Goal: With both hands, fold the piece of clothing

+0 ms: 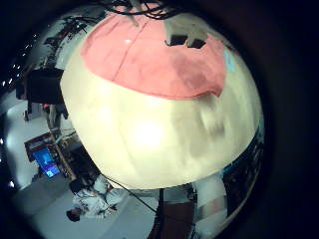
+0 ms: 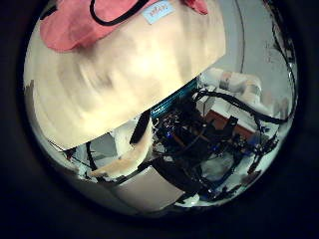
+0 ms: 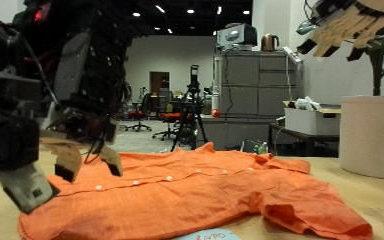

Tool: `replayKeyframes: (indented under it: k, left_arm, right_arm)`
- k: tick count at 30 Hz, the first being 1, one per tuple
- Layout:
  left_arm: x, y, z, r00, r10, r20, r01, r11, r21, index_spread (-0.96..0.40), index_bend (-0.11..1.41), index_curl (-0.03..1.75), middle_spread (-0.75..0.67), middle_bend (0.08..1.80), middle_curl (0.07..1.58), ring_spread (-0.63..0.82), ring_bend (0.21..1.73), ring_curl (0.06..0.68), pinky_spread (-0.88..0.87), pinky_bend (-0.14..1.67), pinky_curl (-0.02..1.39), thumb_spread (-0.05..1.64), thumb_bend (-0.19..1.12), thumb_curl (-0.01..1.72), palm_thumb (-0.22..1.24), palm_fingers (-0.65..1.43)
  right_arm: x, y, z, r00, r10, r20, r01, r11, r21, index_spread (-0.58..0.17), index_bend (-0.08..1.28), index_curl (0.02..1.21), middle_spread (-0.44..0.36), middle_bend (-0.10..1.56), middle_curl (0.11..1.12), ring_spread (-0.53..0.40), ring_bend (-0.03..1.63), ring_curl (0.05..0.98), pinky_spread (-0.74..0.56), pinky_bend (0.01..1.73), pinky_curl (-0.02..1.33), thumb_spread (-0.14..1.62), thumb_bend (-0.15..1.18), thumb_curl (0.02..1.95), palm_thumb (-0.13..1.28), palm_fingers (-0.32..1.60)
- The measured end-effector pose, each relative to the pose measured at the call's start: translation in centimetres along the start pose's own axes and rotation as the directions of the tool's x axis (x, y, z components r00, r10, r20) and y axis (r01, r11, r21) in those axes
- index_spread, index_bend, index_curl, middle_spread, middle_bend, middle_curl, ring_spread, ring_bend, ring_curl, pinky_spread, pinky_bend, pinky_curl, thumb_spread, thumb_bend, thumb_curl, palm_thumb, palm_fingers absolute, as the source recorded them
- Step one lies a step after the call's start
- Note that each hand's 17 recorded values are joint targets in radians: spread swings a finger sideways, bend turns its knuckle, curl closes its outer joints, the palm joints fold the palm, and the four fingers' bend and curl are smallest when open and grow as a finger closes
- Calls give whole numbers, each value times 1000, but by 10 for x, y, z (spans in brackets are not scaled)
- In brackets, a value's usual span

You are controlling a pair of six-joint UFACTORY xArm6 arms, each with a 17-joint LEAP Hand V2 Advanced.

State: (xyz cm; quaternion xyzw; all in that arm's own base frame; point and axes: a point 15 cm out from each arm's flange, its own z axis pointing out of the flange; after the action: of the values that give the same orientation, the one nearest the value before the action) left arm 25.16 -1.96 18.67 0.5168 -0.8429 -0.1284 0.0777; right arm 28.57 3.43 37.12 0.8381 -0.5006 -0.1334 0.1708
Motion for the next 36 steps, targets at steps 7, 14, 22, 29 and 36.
replayKeyframes:
  k: [7,14,22,29,36]
  left_arm:
    - [-9,-16,21,999,-23,28,23,1000,-19,12,153,276,55,310,362,251,528,243,201,340,308,942,-28,315,354,184]
    - [-15,-28,29,998,-46,39,50,995,-83,19,181,295,1,352,382,203,510,227,161,305,298,944,-24,321,390,248]
    - [-22,-25,39,995,-69,68,79,984,-160,-64,151,303,-258,555,457,-83,600,234,-220,503,334,976,-6,352,557,689]
    - [-23,-26,39,994,-76,76,89,979,-185,-156,171,315,-408,658,550,-338,697,281,-520,719,412,973,-22,378,625,753]
    - [-20,-19,42,995,-69,72,84,971,-222,-110,154,342,-329,463,555,-315,795,334,-574,824,468,984,-47,384,580,467]
  right_arm:
    - [-4,-2,11,1000,-7,17,8,1000,-18,-332,186,340,102,182,283,237,191,219,330,198,327,1255,-13,181,58,68]
    - [-4,-5,22,1000,-9,21,9,999,-33,-332,184,335,102,183,287,237,192,223,330,198,326,1255,-13,180,58,69]
    - [-7,-4,36,999,-15,36,17,998,-60,-332,184,333,102,181,288,237,193,225,330,197,326,1255,-13,180,58,70]
    - [-12,-2,44,999,-22,47,26,997,-75,-331,186,333,103,182,289,237,192,225,330,197,325,1256,-14,182,51,71]
    - [-11,2,41,999,-26,44,28,998,-57,-331,186,335,110,182,289,236,192,225,330,197,324,1257,-13,185,50,71]
